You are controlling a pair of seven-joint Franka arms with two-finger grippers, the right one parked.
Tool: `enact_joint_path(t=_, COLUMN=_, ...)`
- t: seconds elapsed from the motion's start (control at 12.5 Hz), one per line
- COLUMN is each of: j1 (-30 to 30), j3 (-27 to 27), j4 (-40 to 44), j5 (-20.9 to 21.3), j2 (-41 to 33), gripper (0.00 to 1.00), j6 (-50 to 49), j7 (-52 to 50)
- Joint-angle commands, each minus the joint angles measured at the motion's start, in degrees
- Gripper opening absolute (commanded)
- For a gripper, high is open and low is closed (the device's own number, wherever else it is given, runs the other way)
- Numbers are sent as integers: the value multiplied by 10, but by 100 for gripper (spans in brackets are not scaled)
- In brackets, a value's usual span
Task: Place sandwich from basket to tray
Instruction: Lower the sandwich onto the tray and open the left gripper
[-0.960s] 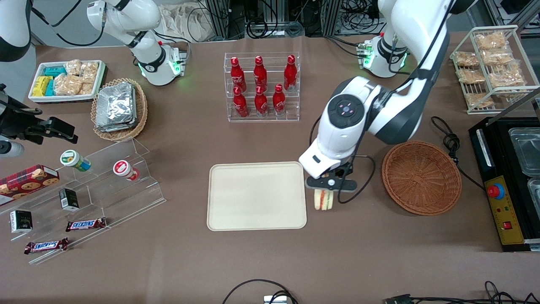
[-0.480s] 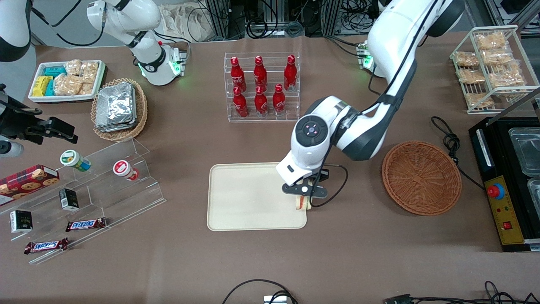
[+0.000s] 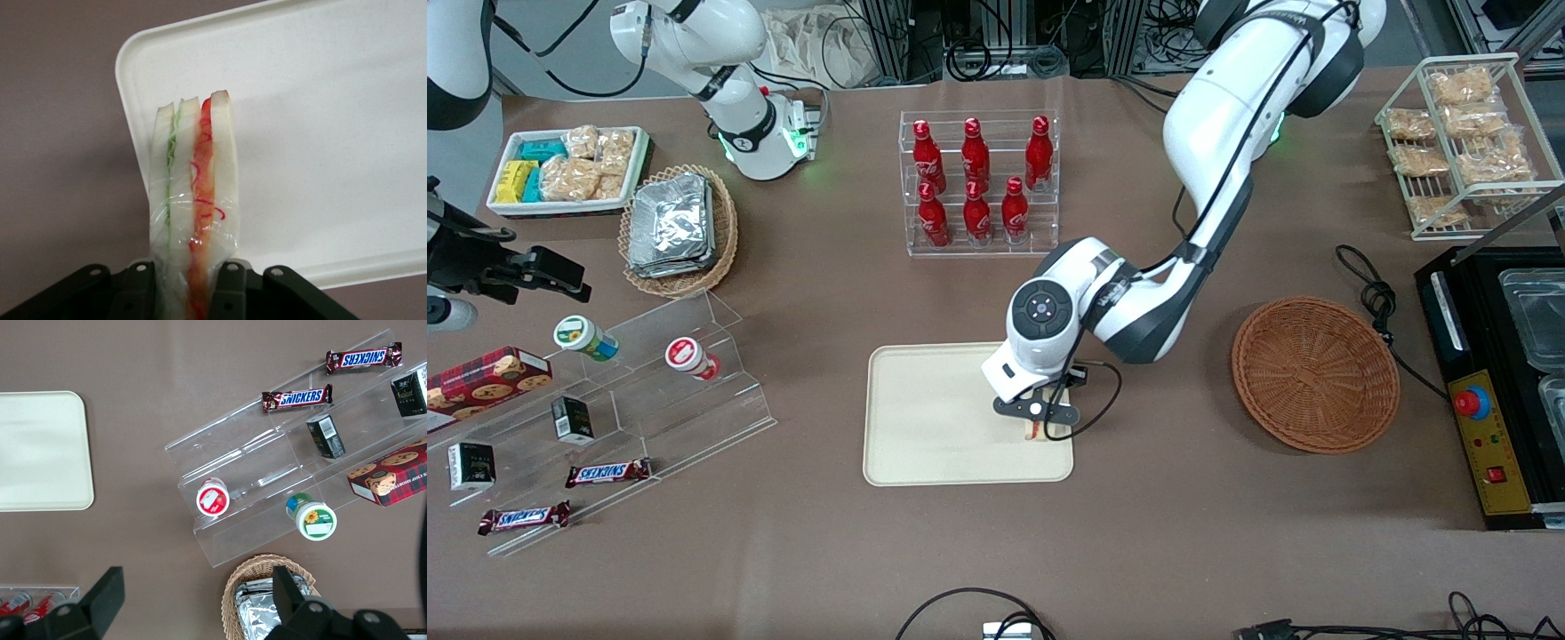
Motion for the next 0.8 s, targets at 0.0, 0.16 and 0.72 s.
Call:
enact_joint_path(t=0.0, j1=-15, j3=5, j4=30, j5=11, j2=26, gripper=22, j6=9, j7=-10)
enact_joint_path(t=0.16, j1=-20, j3=5, j4=30, j5=25, j2=36, gripper=22, j6=14, j7=-29)
enact_joint_path(t=0.72, j1=-28, j3=5, j4=25, j5=39, j2=49, gripper=48, j6=25, j7=-54)
